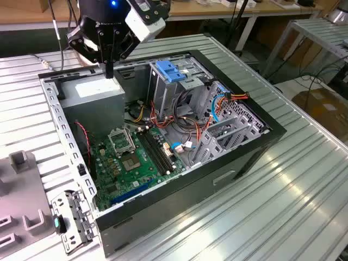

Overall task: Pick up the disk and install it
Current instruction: 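Reach for the disk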

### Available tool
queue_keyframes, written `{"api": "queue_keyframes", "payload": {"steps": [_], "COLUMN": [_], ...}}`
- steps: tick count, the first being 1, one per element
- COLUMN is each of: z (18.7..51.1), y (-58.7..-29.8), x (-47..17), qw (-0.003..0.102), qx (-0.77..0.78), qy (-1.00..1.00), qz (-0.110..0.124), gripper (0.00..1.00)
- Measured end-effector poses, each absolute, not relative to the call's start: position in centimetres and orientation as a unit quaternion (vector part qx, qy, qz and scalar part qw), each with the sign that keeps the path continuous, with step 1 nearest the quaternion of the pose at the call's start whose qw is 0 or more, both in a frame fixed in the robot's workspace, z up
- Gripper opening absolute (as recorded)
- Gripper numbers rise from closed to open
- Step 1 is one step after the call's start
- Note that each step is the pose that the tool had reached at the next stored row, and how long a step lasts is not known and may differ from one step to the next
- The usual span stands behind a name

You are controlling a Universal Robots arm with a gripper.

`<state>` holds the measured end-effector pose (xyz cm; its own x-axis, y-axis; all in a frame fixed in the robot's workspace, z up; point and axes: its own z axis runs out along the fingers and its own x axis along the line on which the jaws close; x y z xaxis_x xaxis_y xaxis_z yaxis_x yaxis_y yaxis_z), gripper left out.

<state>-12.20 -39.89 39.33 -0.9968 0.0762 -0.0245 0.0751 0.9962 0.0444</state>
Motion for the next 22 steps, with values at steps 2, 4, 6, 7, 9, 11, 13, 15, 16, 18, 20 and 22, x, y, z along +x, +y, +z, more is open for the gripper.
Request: {"api": "queue_keyframes", "payload": {"steps": [2, 4, 6, 7, 9, 11, 13, 15, 16, 18, 20, 22], "z": [39.3, 39.3, 39.3, 39.3, 39.3, 39.3, 39.3, 39.3, 39.3, 39.3, 39.3, 39.3], "y": [-39.9, -39.9, -39.9, -39.9, -39.9, -39.9, -39.9, -39.9, -39.9, -39.9, -39.9, -39.9], "x": [-12.5, -12.7, -12.9, -13.0, -13.1, -13.2, -13.4, -13.6, -13.7, -13.9, -14.0, -14.1], "qw": [0.013, 0.013, 0.013, 0.013, 0.013, 0.013, 0.013, 0.012, 0.012, 0.012, 0.012, 0.011], "qx": [0.038, 0.038, 0.038, 0.038, 0.038, 0.038, 0.038, 0.038, 0.038, 0.038, 0.038, 0.038], "qy": [0.999, 0.999, 0.999, 0.999, 0.999, 0.999, 0.999, 0.999, 0.999, 0.999, 0.999, 0.999], "qz": [0.022, 0.022, 0.022, 0.022, 0.022, 0.022, 0.022, 0.022, 0.022, 0.022, 0.022, 0.022], "gripper": [0.11, 0.11, 0.11, 0.11, 0.11, 0.11, 0.11, 0.11, 0.11, 0.11, 0.11, 0.11]}}
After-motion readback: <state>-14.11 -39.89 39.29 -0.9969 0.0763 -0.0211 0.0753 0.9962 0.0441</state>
